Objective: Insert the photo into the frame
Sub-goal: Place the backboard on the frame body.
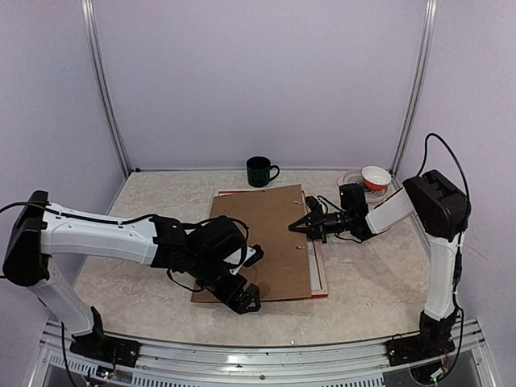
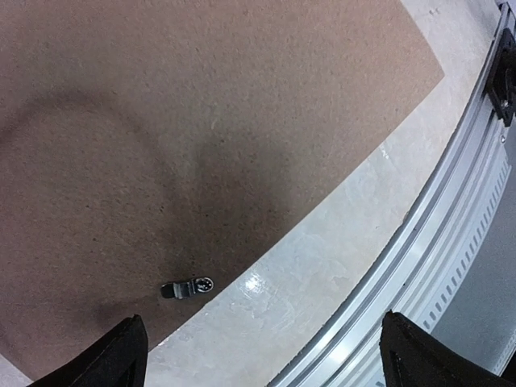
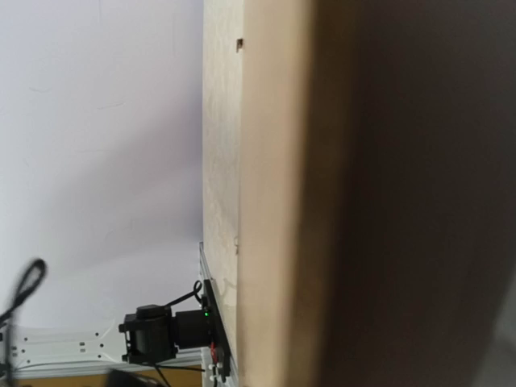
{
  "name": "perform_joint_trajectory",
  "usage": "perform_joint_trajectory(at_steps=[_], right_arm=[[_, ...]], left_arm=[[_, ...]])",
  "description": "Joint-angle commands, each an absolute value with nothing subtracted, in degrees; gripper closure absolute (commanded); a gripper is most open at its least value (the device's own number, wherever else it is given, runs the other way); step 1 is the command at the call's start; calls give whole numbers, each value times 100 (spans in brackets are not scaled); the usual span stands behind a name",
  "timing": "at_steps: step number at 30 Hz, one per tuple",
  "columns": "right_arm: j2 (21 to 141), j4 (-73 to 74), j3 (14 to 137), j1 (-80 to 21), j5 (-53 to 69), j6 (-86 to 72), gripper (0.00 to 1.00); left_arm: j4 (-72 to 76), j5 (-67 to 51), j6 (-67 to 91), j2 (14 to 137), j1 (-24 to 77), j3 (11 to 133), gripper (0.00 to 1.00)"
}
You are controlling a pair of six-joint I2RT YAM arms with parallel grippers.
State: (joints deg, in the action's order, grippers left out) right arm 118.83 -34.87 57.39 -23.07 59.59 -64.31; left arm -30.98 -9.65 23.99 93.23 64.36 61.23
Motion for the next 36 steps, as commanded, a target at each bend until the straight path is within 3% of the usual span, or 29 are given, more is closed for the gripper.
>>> perform_joint_trajectory(at_steps=[1, 12, 21, 31, 36], right_arm=[[11935, -3932, 5578, -2189, 5953, -6546, 100], [11768, -4718, 5409, -2067, 6159, -7130, 100], [11584, -4800, 5407, -1960, 6262, -7260, 100], [11405, -1523, 6403, -1707, 6267, -5133, 100], [11660, -987, 6810, -1705, 6305, -4678, 100]], left_arm=[[-2945, -690, 2419, 8562, 6083, 6126, 1], [-2738, 438, 3126, 7442, 4577, 5385, 1], [-1914, 651, 3645, 7724, 3952, 4738, 1], [-1697, 652, 3780, 8103, 3894, 4732, 1], [-1630, 746, 3869, 8124, 3886, 4718, 1]])
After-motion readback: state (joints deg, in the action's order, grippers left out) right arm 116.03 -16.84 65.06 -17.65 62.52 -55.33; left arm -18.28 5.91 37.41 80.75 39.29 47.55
